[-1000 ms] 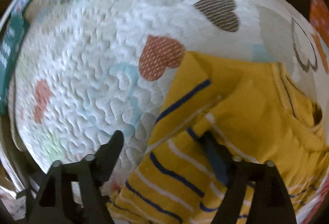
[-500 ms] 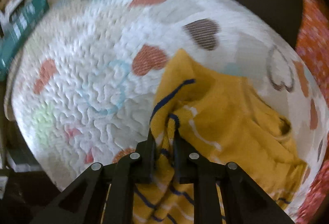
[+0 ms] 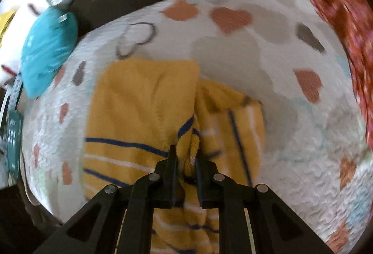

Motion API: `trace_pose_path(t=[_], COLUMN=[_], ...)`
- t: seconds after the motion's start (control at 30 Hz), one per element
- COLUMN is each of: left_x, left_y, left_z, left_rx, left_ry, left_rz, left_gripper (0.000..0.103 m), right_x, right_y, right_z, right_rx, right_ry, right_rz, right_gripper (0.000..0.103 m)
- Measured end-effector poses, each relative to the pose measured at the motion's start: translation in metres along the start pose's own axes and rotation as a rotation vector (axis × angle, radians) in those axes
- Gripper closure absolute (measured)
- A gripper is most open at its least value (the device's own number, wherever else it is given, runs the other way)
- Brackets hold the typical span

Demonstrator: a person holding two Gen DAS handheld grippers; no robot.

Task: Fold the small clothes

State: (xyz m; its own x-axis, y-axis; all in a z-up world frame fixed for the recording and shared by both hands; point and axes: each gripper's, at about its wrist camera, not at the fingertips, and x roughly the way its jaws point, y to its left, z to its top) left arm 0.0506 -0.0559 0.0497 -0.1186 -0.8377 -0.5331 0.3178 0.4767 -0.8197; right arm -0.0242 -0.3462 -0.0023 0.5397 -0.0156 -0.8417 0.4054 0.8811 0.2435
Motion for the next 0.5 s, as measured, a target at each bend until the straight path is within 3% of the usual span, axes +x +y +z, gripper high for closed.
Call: trace_pose_path(t=[0.13, 0.23, 0.33, 0.4, 0.5], left_x=[-0.009, -0.005, 0.011, 0.017, 0.016], left_y=[0.024, 0.037, 0.033, 0.030, 0.026], left_z=[0.011, 0.017, 0.016, 0.010, 0.005], left_rx=[-0.052, -0.084, -0.060, -0.041, -0.013], left_ry=[-0.043, -0.025, 0.025, 0.055, 0.072], left_rz=[0.088, 0.126, 0.178, 0.206, 0.235], left_gripper=[0.075, 0.075, 0.073, 0.073, 0.072], right_x=[0.002, 0.007, 0.015, 0.007, -0.020], right_y=[-0.007, -0.002, 0.011, 0.013, 0.015], right_z=[-0.014, -0.017, -0.016, -0.017, -0.021], right_rx=[0.029, -0.002, -0.105, -0.144, -0.115], right_ry=[-0.035, -0.042, -0.052, -0.087, -0.176], right_rz=[0.012, -0.034, -0.164, -0.241, -0.263], right_gripper=[0.090, 0.089, 0.081, 0.064, 0.063])
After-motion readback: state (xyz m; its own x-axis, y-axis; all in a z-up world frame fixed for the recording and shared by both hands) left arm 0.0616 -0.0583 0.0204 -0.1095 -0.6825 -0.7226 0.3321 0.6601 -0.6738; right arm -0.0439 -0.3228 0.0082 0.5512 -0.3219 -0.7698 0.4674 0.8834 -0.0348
